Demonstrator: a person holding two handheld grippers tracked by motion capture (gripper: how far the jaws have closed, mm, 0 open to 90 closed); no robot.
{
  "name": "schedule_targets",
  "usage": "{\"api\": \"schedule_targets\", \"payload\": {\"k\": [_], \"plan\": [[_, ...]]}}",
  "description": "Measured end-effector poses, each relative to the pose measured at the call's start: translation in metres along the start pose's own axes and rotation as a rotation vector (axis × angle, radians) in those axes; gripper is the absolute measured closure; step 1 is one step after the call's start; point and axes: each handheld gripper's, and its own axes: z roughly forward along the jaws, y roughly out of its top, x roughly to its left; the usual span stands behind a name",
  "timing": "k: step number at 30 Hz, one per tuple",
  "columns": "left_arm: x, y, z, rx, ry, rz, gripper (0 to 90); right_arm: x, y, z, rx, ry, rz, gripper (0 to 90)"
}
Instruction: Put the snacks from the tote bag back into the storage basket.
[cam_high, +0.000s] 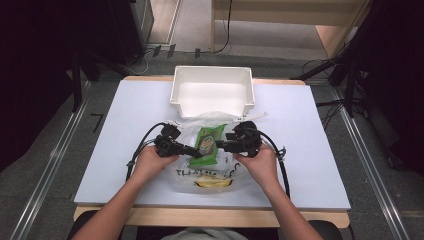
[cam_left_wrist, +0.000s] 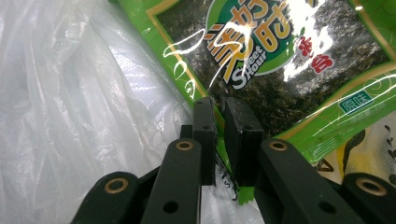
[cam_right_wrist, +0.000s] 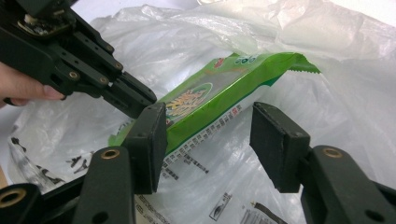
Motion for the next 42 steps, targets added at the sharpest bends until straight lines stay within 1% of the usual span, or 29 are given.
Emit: {"api": "schedule_targets", "payload": {"k": [4, 11, 12, 14, 15, 17, 18, 19, 21, 24, 26, 27, 30, 31, 35, 38, 39, 42], "plan": [[0.0, 0.0, 0.0, -0.001, -0.002, -0.004, 83.8, -0.002, 0.001, 0.001, -0.002, 0.004, 0.025, 45.5], [-0.003, 0.0, 0.004, 0.001, -0.015, -0.004, 83.3, 0.0, 0.004, -0.003, -0.011, 0.002, 0.026, 44.8], [-0.004, 0.0, 0.005, 0.004, -0.021, 0.0, 83.2, 0.0, 0.004, -0.002, -0.003, 0.002, 0.031, 44.3], [-0.006, 0.0, 0.006, 0.004, -0.024, -0.002, 83.2, -0.002, 0.002, 0.004, 0.037, -0.011, 0.046, 43.9], [-0.006, 0.0, 0.007, 0.006, -0.021, 0.007, 83.1, -0.004, 0.001, 0.007, 0.053, -0.013, 0.055, 42.9], [-0.008, 0.0, 0.007, 0.006, -0.027, 0.009, 83.0, -0.007, 0.0, 0.011, 0.07, -0.018, 0.073, 41.2], [-0.008, 0.0, 0.008, 0.006, -0.023, 0.009, 83.0, -0.008, 0.0, 0.012, 0.079, -0.018, 0.081, 40.9], [-0.008, 0.0, 0.008, 0.006, -0.023, 0.009, 82.9, -0.008, 0.0, 0.012, 0.079, -0.018, 0.081, 40.9], [-0.009, 0.0, 0.009, 0.008, -0.03, 0.014, 82.9, -0.011, 0.0, 0.014, 0.081, -0.012, 0.095, 40.6], [-0.01, 0.0, 0.01, 0.006, -0.031, 0.016, 82.8, -0.011, 0.0, 0.015, 0.087, -0.008, 0.098, 40.5], [-0.011, 0.001, 0.011, 0.008, -0.035, 0.019, 82.8, -0.012, -0.001, 0.02, 0.11, 0.009, 0.11, 41.1], [-0.012, 0.001, 0.012, 0.008, -0.029, 0.022, 82.6, -0.012, -0.001, 0.026, 0.123, 0.018, 0.111, 42.4], [-0.014, 0.002, 0.014, 0.01, -0.028, 0.03, 82.5, -0.011, 0.0, 0.031, 0.132, 0.031, 0.11, 44.6], [-0.015, 0.002, 0.015, 0.009, -0.028, 0.028, 82.4, -0.011, 0.0, 0.032, 0.137, 0.034, 0.118, 45.6], [-0.014, 0.002, 0.015, 0.01, -0.029, 0.03, 82.3, -0.012, 0.0, 0.033, 0.144, 0.064, 0.129, 48.0], [-0.015, 0.002, 0.015, 0.009, -0.033, 0.025, 82.2, -0.011, 0.0, 0.032, 0.151, 0.077, 0.136, 48.7], [-0.015, 0.002, 0.015, 0.009, -0.034, 0.031, 82.2, -0.011, 0.0, 0.032, 0.154, 0.08, 0.134, 49.0], [-0.015, 0.002, 0.015, 0.004, -0.039, 0.028, 81.5, -0.01, 0.001, 0.03, 0.153, 0.079, 0.116, 51.6]]}}
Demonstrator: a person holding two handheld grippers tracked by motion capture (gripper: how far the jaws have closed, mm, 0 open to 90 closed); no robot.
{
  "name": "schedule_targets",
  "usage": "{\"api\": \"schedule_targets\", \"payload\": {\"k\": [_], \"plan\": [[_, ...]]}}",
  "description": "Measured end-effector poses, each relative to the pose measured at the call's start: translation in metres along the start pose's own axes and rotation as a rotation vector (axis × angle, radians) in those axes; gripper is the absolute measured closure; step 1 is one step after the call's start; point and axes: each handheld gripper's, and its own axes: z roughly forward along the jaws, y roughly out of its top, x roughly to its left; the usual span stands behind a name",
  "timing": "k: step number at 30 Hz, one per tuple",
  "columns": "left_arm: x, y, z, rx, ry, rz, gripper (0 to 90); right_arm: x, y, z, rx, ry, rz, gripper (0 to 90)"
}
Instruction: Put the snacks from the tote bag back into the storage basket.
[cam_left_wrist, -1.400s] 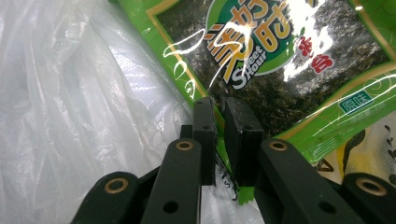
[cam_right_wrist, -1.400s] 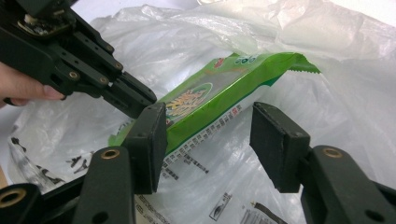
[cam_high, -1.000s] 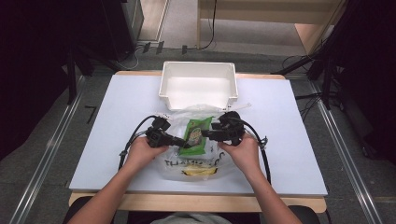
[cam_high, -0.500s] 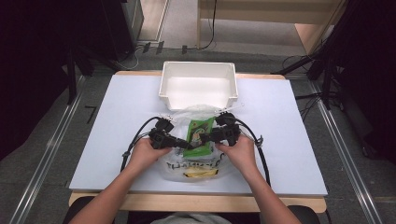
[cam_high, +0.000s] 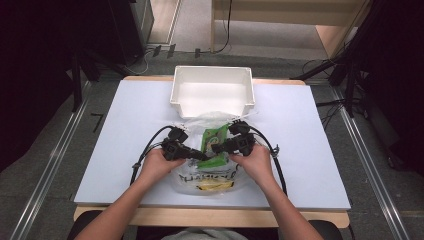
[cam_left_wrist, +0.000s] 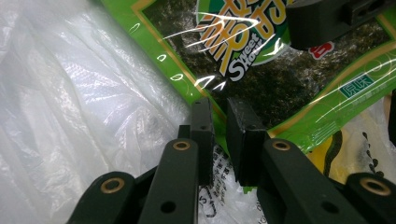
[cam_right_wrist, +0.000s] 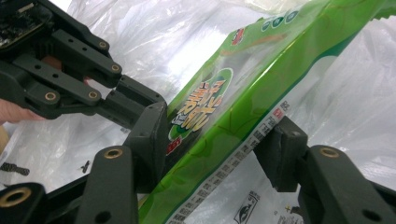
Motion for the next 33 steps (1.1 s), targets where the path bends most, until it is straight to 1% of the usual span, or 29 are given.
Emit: {"api": "schedule_targets", "payload": {"k": [1, 3, 6, 8, 9, 12, 14, 18, 21, 27, 28, 29, 33], "plan": [[0.0, 0.0, 0.0, 0.0, -0.002, 0.001, 81.4, 0.001, 0.0, -0.001, -0.012, -0.007, -0.006, 53.2], [0.0, 0.0, -0.003, 0.002, 0.0, 0.017, 81.3, 0.001, 0.0, -0.002, -0.023, -0.018, -0.023, 55.6], [0.001, -0.001, -0.004, 0.007, -0.003, 0.005, 80.1, 0.001, 0.0, -0.005, -0.05, -0.02, -0.036, 60.5], [0.003, -0.001, -0.005, 0.011, -0.015, 0.001, 79.3, 0.002, 0.0, -0.008, -0.063, -0.023, -0.044, 62.3], [0.004, -0.001, -0.006, 0.012, -0.023, -0.004, 77.4, 0.002, 0.0, -0.01, -0.07, -0.021, -0.048, 64.2], [0.003, -0.001, -0.006, 0.01, -0.032, 0.01, 74.6, 0.004, 0.0, -0.015, -0.102, -0.016, -0.063, 67.6], [0.002, -0.001, -0.006, 0.005, -0.041, 0.007, 72.3, 0.007, -0.001, -0.019, -0.122, -0.016, -0.079, 69.7], [0.002, -0.001, -0.007, -0.002, -0.044, 0.007, 70.1, 0.012, -0.002, -0.026, -0.171, -0.015, -0.103, 73.2], [0.002, -0.001, -0.009, -0.009, -0.043, 0.014, 68.9, 0.014, -0.002, -0.031, -0.208, -0.031, -0.121, 73.9], [0.002, -0.001, -0.013, -0.021, -0.037, 0.019, 65.6, 0.012, -0.003, -0.036, -0.222, -0.03, -0.118, 74.2], [0.002, -0.001, -0.014, -0.025, -0.044, 0.011, 65.5, 0.013, -0.003, -0.038, -0.234, -0.032, -0.123, 74.1], [0.002, -0.001, -0.014, -0.025, -0.044, 0.011, 65.7, 0.013, -0.003, -0.038, -0.234, -0.032, -0.123, 74.1], [0.001, -0.001, -0.016, -0.028, -0.04, 0.024, 65.2, 0.011, -0.002, -0.042, -0.249, -0.034, -0.121, 74.1]]}}
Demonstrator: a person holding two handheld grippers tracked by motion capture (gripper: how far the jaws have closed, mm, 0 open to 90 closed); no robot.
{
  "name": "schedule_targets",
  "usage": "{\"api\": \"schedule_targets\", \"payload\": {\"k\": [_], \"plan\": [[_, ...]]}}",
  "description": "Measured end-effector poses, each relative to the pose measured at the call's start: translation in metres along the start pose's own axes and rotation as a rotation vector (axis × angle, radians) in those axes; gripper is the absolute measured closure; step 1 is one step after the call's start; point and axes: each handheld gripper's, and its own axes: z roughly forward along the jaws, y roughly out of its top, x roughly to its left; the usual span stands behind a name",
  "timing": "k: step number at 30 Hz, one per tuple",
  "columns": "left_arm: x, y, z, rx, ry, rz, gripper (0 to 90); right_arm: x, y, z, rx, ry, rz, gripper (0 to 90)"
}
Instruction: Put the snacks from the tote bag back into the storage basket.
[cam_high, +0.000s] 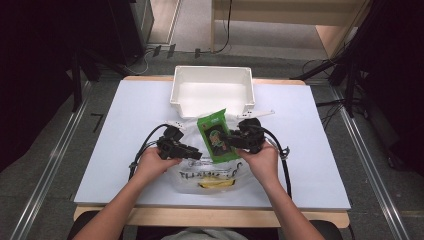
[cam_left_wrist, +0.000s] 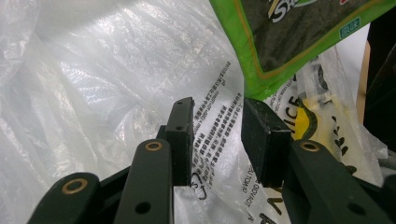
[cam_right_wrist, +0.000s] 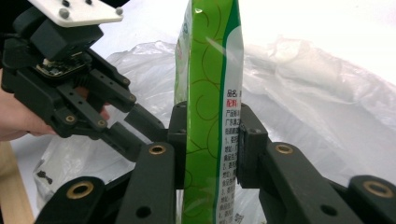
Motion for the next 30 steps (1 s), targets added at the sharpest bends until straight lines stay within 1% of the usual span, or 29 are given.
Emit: {"api": "schedule_targets", "payload": {"k": [7, 8, 10, 12, 13, 18, 19, 21, 23, 25, 27, 30], "plan": [[-0.001, 0.0, -0.001, -0.01, 0.003, 0.001, 62.1, -0.004, 0.001, -0.005, -0.01, -0.011, 0.0, 74.1], [-0.001, 0.0, -0.001, -0.011, 0.003, 0.002, 60.3, -0.006, 0.002, -0.008, -0.014, -0.017, 0.004, 74.1], [-0.001, 0.0, -0.001, -0.011, 0.003, 0.001, 59.5, -0.007, 0.002, -0.009, -0.012, -0.018, 0.002, 74.1], [-0.002, 0.0, -0.003, -0.013, 0.001, 0.001, 58.4, -0.009, 0.003, -0.011, -0.017, -0.033, 0.006, 74.1], [-0.002, 0.0, -0.003, -0.024, -0.004, -0.001, 57.8, -0.009, 0.003, -0.011, -0.022, -0.033, 0.005, 74.1], [-0.002, 0.0, -0.004, -0.019, -0.001, 0.001, 55.5, -0.014, 0.005, -0.011, -0.014, -0.046, 0.014, 74.1], [-0.002, 0.0, -0.003, -0.018, 0.001, 0.006, 54.6, -0.015, 0.006, -0.012, -0.013, -0.045, 0.015, 74.1], [-0.002, 0.0, -0.003, -0.017, 0.001, 0.003, 53.6, -0.015, 0.007, -0.013, -0.011, -0.051, 0.013, 74.1], [-0.004, 0.0, -0.002, -0.013, 0.003, 0.006, 52.0, -0.015, 0.009, -0.015, -0.01, -0.058, 0.003, 74.1], [-0.004, 0.0, -0.002, -0.012, 0.006, 0.01, 52.1, -0.015, 0.01, -0.016, -0.009, -0.062, -0.005, 74.1], [-0.004, 0.001, -0.002, -0.016, 0.001, 0.008, 52.1, -0.015, 0.011, -0.018, -0.013, -0.064, -0.003, 74.1], [-0.005, 0.001, -0.003, -0.023, 0.004, 0.015, 51.7, -0.015, 0.014, -0.018, -0.011, -0.06, -0.003, 74.0]]}}
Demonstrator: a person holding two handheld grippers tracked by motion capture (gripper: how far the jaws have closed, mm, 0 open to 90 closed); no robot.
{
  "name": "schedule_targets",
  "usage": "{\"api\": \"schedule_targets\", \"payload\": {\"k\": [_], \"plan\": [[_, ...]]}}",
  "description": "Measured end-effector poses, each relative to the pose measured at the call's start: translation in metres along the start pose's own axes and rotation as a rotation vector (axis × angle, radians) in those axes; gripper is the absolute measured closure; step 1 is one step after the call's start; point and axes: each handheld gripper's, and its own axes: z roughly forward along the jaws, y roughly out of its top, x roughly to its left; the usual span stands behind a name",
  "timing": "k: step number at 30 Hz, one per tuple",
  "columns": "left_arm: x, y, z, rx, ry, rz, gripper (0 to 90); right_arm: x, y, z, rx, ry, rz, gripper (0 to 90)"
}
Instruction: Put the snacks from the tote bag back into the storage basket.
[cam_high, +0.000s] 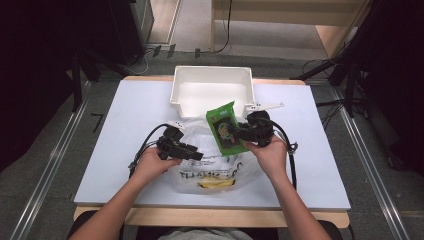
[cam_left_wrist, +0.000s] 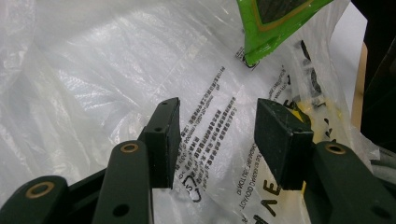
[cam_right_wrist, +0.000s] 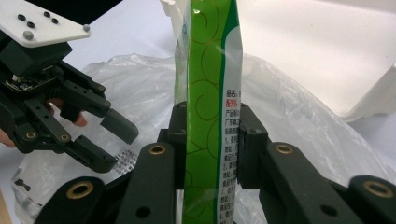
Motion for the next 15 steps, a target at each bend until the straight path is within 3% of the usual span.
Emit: {"api": "schedule_targets", "payload": {"k": [15], "plan": [[0.001, 0.002, -0.008, -0.022, 0.021, 0.003, 48.6, -0.005, 0.022, -0.004, -0.003, 0.022, -0.003, 74.0]]}}
